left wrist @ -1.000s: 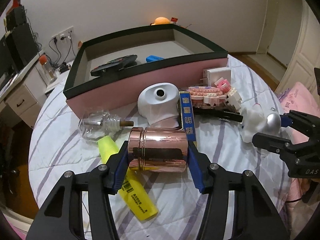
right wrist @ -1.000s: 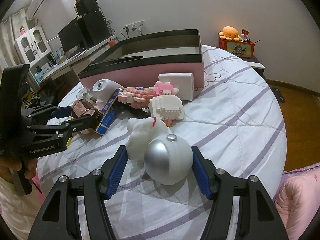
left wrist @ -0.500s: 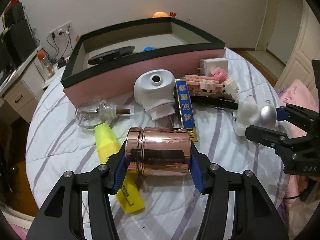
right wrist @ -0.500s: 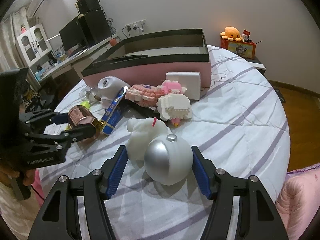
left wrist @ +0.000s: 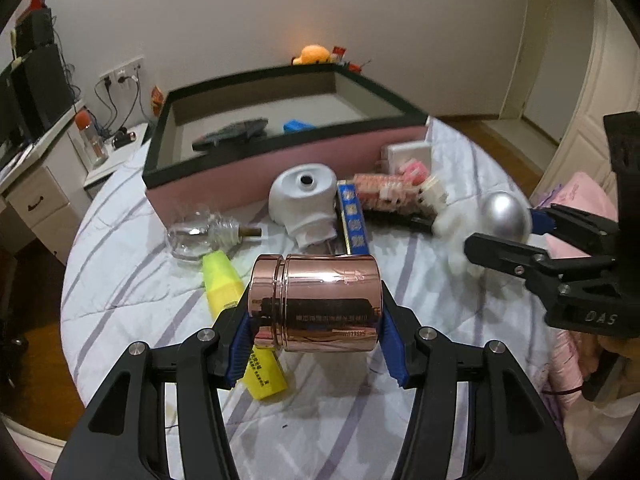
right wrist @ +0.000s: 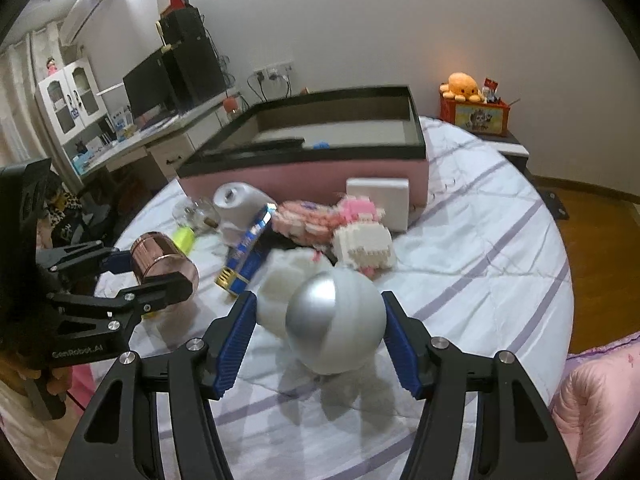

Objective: Organize rigid objects
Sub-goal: 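Carry the cylinder and white figure over the pink box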

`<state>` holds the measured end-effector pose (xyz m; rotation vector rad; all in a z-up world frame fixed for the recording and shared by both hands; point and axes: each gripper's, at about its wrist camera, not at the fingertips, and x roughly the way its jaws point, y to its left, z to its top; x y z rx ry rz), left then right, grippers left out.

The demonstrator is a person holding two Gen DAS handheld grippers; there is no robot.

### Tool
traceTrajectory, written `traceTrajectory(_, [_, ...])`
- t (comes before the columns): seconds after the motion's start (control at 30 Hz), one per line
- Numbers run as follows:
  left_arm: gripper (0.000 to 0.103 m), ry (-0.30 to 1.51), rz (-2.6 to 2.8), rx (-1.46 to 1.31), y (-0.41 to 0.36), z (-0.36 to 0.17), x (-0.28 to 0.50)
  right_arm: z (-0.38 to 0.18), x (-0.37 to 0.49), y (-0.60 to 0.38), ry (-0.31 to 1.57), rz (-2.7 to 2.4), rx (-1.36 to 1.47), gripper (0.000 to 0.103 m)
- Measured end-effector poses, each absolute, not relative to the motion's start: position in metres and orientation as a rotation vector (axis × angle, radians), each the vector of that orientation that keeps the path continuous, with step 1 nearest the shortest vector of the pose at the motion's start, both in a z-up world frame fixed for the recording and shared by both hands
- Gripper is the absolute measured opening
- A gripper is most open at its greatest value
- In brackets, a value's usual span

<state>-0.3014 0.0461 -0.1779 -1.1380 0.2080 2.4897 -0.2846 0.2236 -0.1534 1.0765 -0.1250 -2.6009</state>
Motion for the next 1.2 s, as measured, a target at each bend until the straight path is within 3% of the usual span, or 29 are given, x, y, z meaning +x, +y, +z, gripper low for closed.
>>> traceTrajectory(0.03, [0.055, 0.198, 2.497, -1.124, 0.045, -0.174, -0.300, -0.149, -0.284, 0.222, -0.117, -2.609, 1.057, 0.060])
traceTrajectory(0.07, [0.055, 0.193, 2.503, -1.112, 0.044, -0.170, -0.299, -0.147, -0.284, 0.221, -0.117, -2.614, 1.044, 0.048])
traceTrajectory(0.1, [0.055, 0.192, 2.515, -1.100, 0.042, -0.165, -0.298, -0.144, -0.285, 0.220, -0.119, -2.600, 1.044, 0.047])
traceTrajectory(0.23, [0.055, 0.191, 2.530, -1.093, 0.040, -0.160, -0.300, -0.146, -0.294, 0.210, -0.020, -2.597, 1.104, 0.047])
traceTrajectory(0.33, [0.055, 0.185, 2.543, -1.108, 0.037, -0.163, -0.300, -0.151, -0.293, 0.216, -0.124, -2.569, 1.081, 0.047])
traceTrajectory(0.43, [0.055, 0.168, 2.543, -1.100, 0.034, -0.162, -0.299, -0.150, -0.291, 0.213, -0.099, -2.570, 1.079, 0.047])
traceTrajectory(1.2, [0.055, 0.247, 2.599, -0.918, 0.059, -0.093, -0.352, -0.074, -0.351, 0.195, 0.108, -2.613, 0.889, 0.047])
